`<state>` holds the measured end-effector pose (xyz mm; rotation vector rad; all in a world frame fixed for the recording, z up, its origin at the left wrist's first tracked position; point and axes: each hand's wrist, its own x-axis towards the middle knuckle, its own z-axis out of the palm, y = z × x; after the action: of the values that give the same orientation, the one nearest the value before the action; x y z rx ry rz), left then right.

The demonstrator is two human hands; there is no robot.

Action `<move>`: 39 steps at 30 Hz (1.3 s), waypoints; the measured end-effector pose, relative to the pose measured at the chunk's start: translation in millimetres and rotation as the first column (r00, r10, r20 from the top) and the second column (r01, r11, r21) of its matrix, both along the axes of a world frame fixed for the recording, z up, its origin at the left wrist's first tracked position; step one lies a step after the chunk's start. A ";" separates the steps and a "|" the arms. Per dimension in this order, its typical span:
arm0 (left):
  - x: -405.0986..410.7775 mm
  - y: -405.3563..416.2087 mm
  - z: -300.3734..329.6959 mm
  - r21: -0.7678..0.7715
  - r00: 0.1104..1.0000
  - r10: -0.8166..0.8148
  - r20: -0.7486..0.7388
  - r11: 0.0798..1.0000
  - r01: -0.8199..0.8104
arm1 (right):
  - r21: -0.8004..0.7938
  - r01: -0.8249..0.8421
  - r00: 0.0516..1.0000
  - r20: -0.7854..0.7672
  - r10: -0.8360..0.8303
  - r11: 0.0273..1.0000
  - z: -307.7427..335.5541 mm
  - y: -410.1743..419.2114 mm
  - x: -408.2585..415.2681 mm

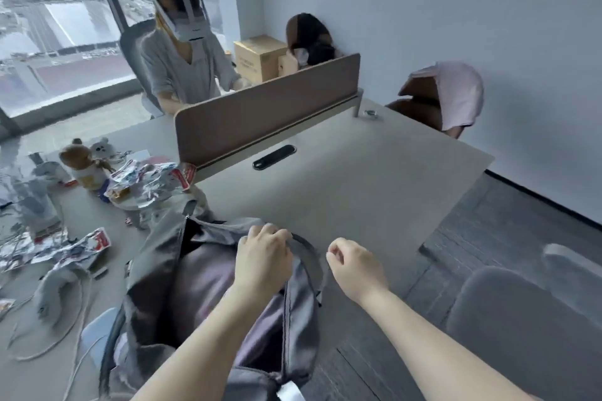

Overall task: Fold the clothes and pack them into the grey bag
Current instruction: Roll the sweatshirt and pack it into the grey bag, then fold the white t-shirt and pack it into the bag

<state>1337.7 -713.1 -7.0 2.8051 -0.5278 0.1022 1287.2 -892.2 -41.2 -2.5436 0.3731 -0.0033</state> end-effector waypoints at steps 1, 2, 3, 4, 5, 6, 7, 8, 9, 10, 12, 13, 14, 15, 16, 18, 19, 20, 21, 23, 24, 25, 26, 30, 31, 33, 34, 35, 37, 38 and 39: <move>-0.5 -21.6 -1.8 -0.001 0.998 -0.058 -0.018 0.998 0.058 | -0.009 0.047 0.999 0.013 -0.047 0.999 1.4 -14.9 -12.4; -2.9 -44.5 -3.1 0.000 0.992 -0.120 -0.038 0.993 0.120 | -0.021 0.098 0.995 0.016 -0.098 0.995 2.5 -32.1 -26.8; -8.2 -67.5 -2.9 -0.001 0.982 -0.177 -0.059 0.984 0.177 | -0.035 0.148 0.989 0.012 -0.148 0.988 4.0 -50.0 -42.4; -14.6 -90.6 -2.3 -0.011 0.969 -0.236 -0.074 0.972 0.236 | -0.049 0.200 0.980 0.009 -0.199 0.979 6.6 -68.5 -59.3; -22.6 -112.9 -1.3 -0.024 0.951 -0.295 -0.088 0.955 0.294 | -0.061 0.252 0.968 0.012 -0.252 0.966 9.1 -87.2 -76.3; -32.2 -134.6 -0.2 -0.036 0.932 -0.350 -0.094 0.937 0.348 | -0.068 0.312 0.950 0.019 -0.312 0.948 11.0 -106.1 -93.9; -44.8 -161.4 1.9 -0.041 0.909 -0.408 -0.089 0.913 0.406 | -0.068 0.382 0.924 0.033 -0.381 0.922 14.1 -128.5 -116.5; -52.7 -178.7 3.0 -0.055 0.895 -0.437 -0.087 0.899 0.434 | -0.067 0.427 0.904 0.046 -0.425 0.902 16.7 -143.4 -131.3; -62.0 -195.9 4.8 -0.072 0.881 -0.465 -0.086 0.885 0.460 | -0.067 0.470 0.882 0.058 -0.467 0.880 18.8 -158.1 -147.0; -77.0 -220.8 6.7 -0.088 0.855 -0.512 -0.083 0.859 0.505 | -0.061 0.526 0.850 0.070 -0.522 0.849 21.1 -177.5 -170.8; -109.4 -269.4 10.0 -0.098 0.807 -0.582 -0.100 0.813 0.575 | -0.054 0.621 0.783 0.085 -0.616 0.782 22.9 -215.5 -218.5; -126.6 -294.0 11.6 -0.100 0.784 -0.612 -0.108 0.791 0.604 | -0.055 0.660 0.751 0.095 -0.654 0.750 22.9 -234.1 -241.9; -144.9 -318.7 13.4 -0.099 0.760 -0.641 -0.108 0.768 0.633 | -0.056 0.689 0.724 0.104 -0.682 0.723 22.8 -252.8 -265.7; -164.9 -343.3 15.1 -0.100 0.735 -0.669 -0.109 0.743 0.661 | -0.058 0.709 0.704 0.110 -0.702 0.703 23.7 -271.4 -289.8; -185.8 -367.2 15.9 -0.106 0.711 -0.693 -0.119 0.721 0.685 | -0.060 0.725 0.688 0.113 -0.717 0.686 25.1 -289.8 -313.7; -227.3 -414.8 17.1 -0.120 0.655 -0.740 -0.149 0.671 0.731 | -0.057 0.763 0.645 0.131 -0.753 0.644 29.4 -327.6 -358.8; -248.7 -437.3 18.3 -0.129 0.628 -0.762 -0.162 0.647 0.752 | -0.055 0.786 0.617 0.140 -0.775 0.616 31.7 -346.7 -380.8; -270.4 -459.2 19.1 -0.143 0.602 -0.780 -0.174 0.624 0.768 | -0.051 0.810 0.585 0.154 -0.796 0.585 36.1 -365.5 -402.3; -290.3 -479.0 19.4 -0.164 0.578 -0.794 -0.186 0.606 0.779 | -0.046 0.833 0.551 0.170 -0.817 0.552 41.1 -383.3 -421.8; -327.9 -513.4 20.2 -0.200 0.535 -0.815 -0.222 0.575 0.793 | -0.027 0.880 0.468 0.208 -0.859 0.474 52.0 -416.1 -457.9; -344.1 -528.9 20.6 -0.217 0.514 -0.822 -0.244 0.563 0.798 | -0.009 0.900 0.426 0.228 -0.875 0.436 57.7 -430.2 -473.7; -357.3 -543.4 20.7 -0.235 0.495 -0.828 -0.262 0.552 0.800 | 0.008 0.914 0.390 0.250 -0.886 0.405 62.7 -442.9 -487.5; -367.9 -557.8 21.0 -0.250 0.480 -0.833 -0.277 0.544 0.801 | 0.023 0.925 0.358 0.273 -0.893 0.379 66.3 -455.0 -499.4; -388.3 -619.0 27.6 -0.261 0.444 -0.846 -0.294 0.518 0.815 | 0.050 0.955 0.266 0.285 -0.921 0.292 72.2 -499.0 -525.6; -390.0 -635.1 29.2 -0.266 0.433 -0.852 -0.294 0.509 0.819 | 0.045 0.958 0.265 0.252 -0.931 0.285 71.7 -508.4 -527.1; -391.3 -669.9 30.4 -0.260 0.406 -0.863 -0.299 0.484 0.836 | 0.062 0.955 0.275 0.166 -0.947 0.289 69.9 -526.4 -526.5; -391.0 -687.5 30.6 -0.251 0.391 -0.871 -0.297 0.466 0.849 | 0.098 0.953 0.274 0.114 -0.955 0.285 68.7 -534.4 -525.3; -389.7 -705.3 29.7 -0.246 0.375 -0.880 -0.293 0.448 0.860 | 0.139 0.951 0.270 0.063 -0.961 0.276 66.9 -542.4 -524.0; -383.8 -740.9 27.9 -0.254 0.362 -0.885 -0.294 0.437 0.863 | 0.199 0.947 0.260 -0.022 -0.965 0.251 61.5 -558.1 -521.0; -379.1 -758.5 27.1 -0.260 0.364 -0.884 -0.293 0.440 0.859 | 0.223 0.946 0.253 -0.049 -0.966 0.237 58.4 -565.5 -519.0; -373.9 -776.2 25.7 -0.263 0.368 -0.885 -0.287 0.442 0.857 | 0.247 0.943 0.245 -0.063 -0.968 0.222 55.2 -572.5 -516.4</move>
<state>963.8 -1489.3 18.7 1.9755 -1.7682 -0.6401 770.7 -1464.7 14.0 -1.6211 1.7607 -0.5370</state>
